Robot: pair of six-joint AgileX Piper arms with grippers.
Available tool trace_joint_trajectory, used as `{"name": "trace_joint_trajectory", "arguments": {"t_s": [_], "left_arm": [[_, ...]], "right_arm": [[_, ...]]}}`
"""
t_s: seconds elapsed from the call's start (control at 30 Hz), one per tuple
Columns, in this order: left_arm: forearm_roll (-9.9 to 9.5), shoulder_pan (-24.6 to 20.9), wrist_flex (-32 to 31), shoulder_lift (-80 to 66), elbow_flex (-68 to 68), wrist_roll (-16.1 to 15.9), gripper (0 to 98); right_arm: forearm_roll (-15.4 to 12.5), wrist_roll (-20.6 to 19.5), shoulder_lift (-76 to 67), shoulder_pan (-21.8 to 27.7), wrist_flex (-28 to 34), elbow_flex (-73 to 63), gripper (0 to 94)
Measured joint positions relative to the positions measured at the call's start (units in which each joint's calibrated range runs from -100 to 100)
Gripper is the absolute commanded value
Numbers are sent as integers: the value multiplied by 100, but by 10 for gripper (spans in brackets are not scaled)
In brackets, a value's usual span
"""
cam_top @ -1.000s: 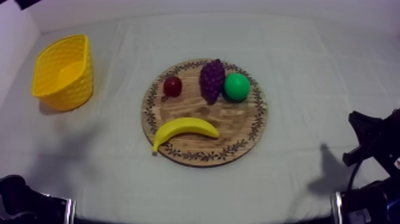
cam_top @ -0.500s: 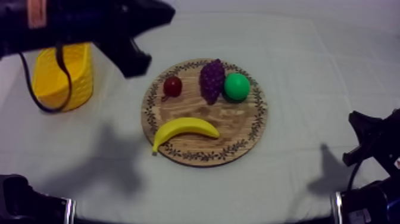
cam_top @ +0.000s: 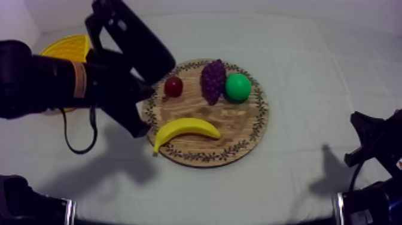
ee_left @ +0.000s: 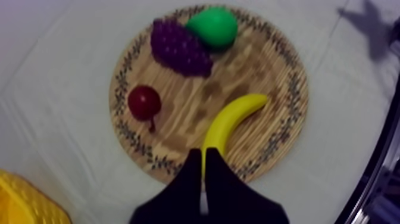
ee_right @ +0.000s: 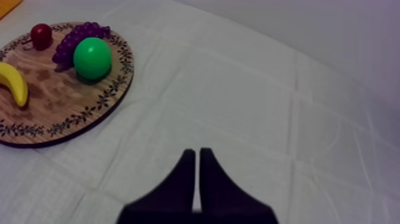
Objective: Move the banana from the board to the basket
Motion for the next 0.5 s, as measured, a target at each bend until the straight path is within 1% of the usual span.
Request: {"name": "trace_joint_trajectory", "arguments": {"t_s": [0.17, 0.37, 0.47, 0.5], "left_arm": [[-7, -78, 22, 79, 477, -22, 20], [11, -49, 8, 125, 650, -34, 22], [15, -30, -119, 143, 771, -9, 24], [16, -30, -158, 151, 811, 5, 44]], "right_arm": [[0, 0, 0, 0, 0, 0, 5], [0, 0, 0, 0, 0, 0, 5], [0, 0, 0, 0, 0, 0, 5], [0, 0, 0, 0, 0, 0, 5]]}}
